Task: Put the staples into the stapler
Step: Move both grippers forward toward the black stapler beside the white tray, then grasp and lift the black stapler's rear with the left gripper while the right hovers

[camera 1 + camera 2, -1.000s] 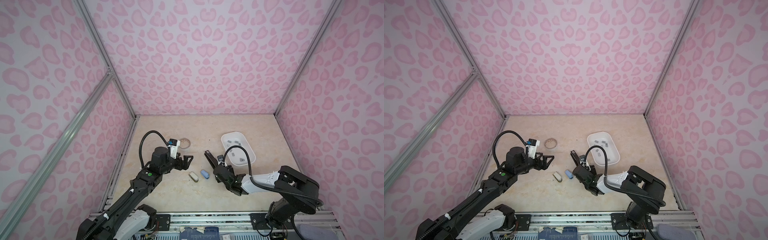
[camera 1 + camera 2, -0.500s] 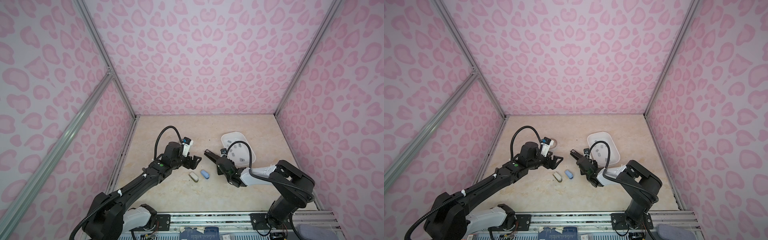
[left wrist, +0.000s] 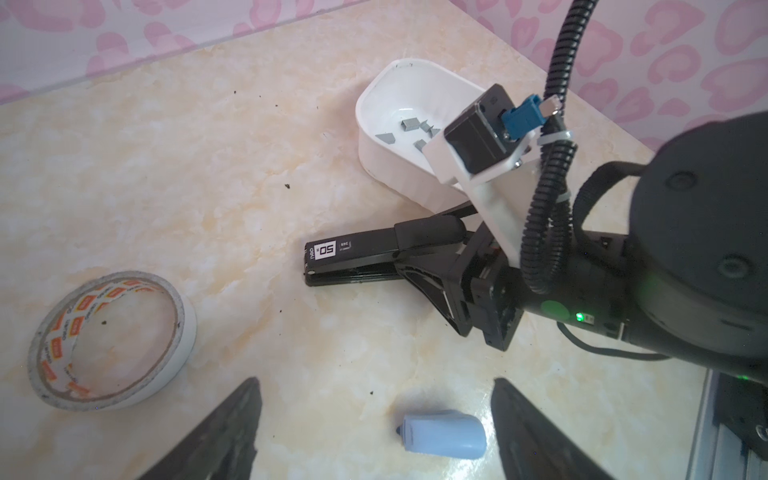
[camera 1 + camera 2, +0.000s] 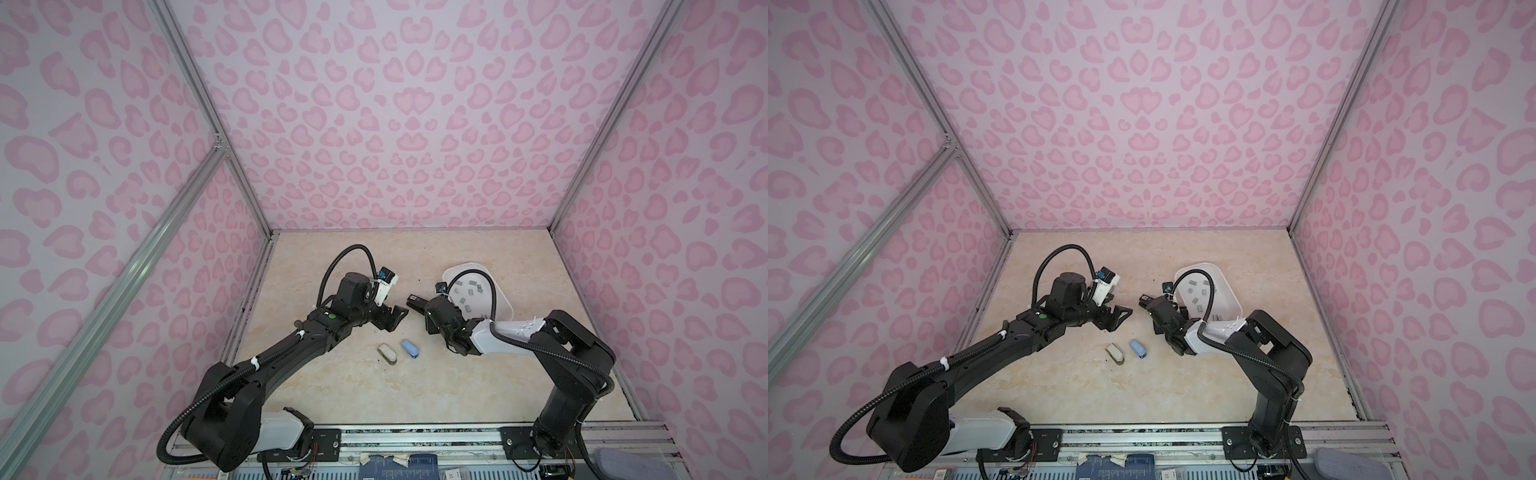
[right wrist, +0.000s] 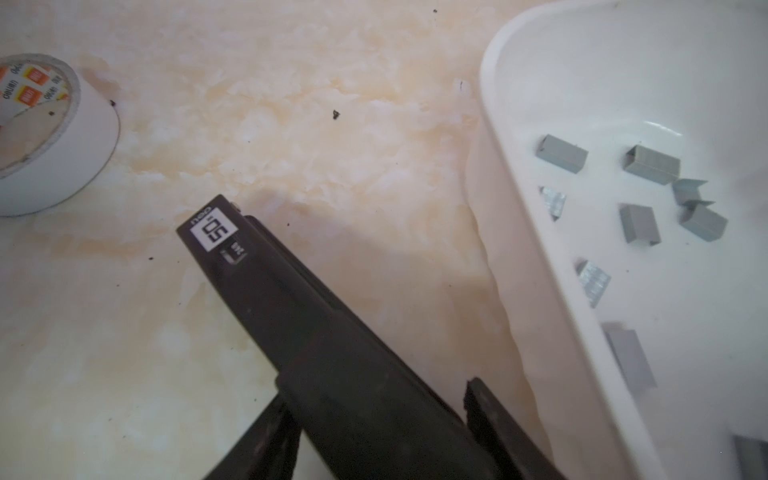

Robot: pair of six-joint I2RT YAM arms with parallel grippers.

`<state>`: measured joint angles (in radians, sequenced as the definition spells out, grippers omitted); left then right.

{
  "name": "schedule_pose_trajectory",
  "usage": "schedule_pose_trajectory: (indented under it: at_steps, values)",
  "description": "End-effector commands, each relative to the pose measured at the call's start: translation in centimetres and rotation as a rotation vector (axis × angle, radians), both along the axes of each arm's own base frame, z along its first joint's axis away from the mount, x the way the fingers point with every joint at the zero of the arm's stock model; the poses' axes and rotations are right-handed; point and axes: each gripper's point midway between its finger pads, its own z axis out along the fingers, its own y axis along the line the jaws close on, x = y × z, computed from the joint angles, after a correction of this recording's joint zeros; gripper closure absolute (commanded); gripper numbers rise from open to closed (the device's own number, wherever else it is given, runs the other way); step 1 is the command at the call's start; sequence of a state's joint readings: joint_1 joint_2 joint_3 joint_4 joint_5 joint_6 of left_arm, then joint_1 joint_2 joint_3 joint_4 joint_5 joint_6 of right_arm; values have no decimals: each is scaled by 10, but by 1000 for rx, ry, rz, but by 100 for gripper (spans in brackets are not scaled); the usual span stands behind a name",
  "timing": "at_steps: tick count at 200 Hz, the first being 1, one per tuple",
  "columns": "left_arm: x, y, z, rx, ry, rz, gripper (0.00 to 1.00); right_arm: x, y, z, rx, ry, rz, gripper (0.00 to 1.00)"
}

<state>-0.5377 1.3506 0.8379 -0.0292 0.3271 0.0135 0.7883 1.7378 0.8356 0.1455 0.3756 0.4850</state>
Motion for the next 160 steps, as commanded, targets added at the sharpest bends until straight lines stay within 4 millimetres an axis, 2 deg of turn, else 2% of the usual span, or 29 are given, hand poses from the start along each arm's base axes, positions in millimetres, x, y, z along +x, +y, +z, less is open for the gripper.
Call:
schedule_pose_trajectory:
  at_steps: [1,23,66,101,118,136,160]
  values:
    - [7,-13,15,-8,-73,-76,12,-11,-2,17,-38,-23,1,34]
    - [17,-22,17,12,-109,-121,13,-28,-14,40,-52,-60,-22,31]
    - [28,-49,19,19,-144,-274,10,-58,-59,65,-15,-98,-80,25]
    - [31,-66,-13,105,-175,-403,10,-75,-87,80,42,-140,-110,21]
    - [40,-68,-30,191,-208,-410,11,-78,-100,84,75,-159,-118,19]
    - [48,-72,-38,235,-228,-438,11,-80,-114,84,114,-156,-137,18]
    - [41,-84,-43,231,-277,-554,13,-80,-127,82,164,-157,-148,17]
